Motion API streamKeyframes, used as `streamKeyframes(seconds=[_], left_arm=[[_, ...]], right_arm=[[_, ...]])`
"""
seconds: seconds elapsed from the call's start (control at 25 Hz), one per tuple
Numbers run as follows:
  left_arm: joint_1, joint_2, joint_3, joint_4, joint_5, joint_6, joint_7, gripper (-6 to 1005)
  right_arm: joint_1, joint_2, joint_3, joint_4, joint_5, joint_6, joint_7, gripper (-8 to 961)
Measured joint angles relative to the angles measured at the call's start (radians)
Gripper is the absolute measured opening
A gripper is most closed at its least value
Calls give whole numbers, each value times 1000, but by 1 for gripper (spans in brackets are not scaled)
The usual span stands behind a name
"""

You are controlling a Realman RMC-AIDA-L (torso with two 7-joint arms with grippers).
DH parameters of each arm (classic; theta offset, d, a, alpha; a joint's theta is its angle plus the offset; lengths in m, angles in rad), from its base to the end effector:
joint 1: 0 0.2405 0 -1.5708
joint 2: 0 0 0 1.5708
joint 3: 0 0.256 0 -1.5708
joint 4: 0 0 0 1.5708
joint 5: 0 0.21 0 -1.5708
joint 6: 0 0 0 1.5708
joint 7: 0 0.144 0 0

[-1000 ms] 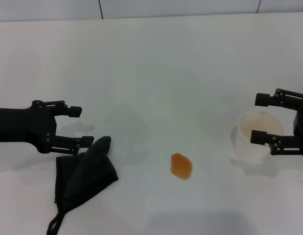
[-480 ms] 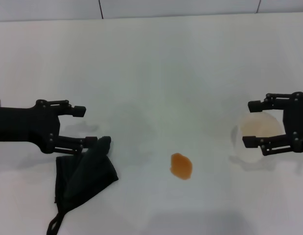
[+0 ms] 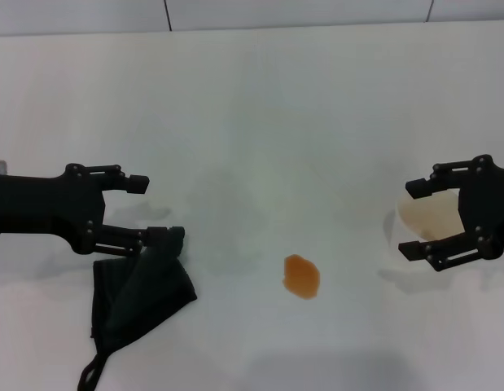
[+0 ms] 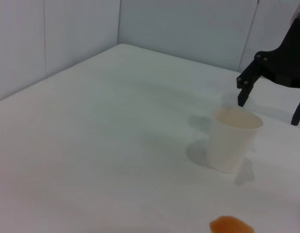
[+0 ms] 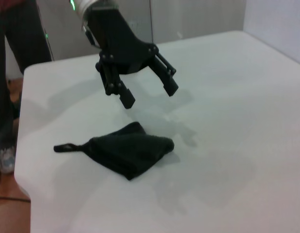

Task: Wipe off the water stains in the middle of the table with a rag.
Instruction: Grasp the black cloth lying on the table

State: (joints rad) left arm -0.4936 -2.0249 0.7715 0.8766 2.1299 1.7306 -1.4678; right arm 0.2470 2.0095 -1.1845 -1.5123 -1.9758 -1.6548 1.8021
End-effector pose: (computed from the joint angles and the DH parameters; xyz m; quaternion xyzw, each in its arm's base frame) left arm -0.2647 0.3162 0.0363 -0.9739 -0.1642 -0.1391 0.0721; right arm 0.2081 0.2893 0.0585 -0.9875 0.0960 0.0547 0.1122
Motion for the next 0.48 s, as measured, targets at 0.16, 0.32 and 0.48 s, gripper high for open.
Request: streamKeyframes(seconds=[0.16,0.32,0.48], left_arm=[[-1,0,0,1,2,5,-1,884],[-4,2,5,13,5,32,-18,884],[-20,18,45,50,34,60,-100,884]], right_arm=[[-2,0,-8,-19,-2,-3,13,840],[-2,0,-17,-22,4,-3,18,840],[-1,1,-22,-29,14,-2,26,840]])
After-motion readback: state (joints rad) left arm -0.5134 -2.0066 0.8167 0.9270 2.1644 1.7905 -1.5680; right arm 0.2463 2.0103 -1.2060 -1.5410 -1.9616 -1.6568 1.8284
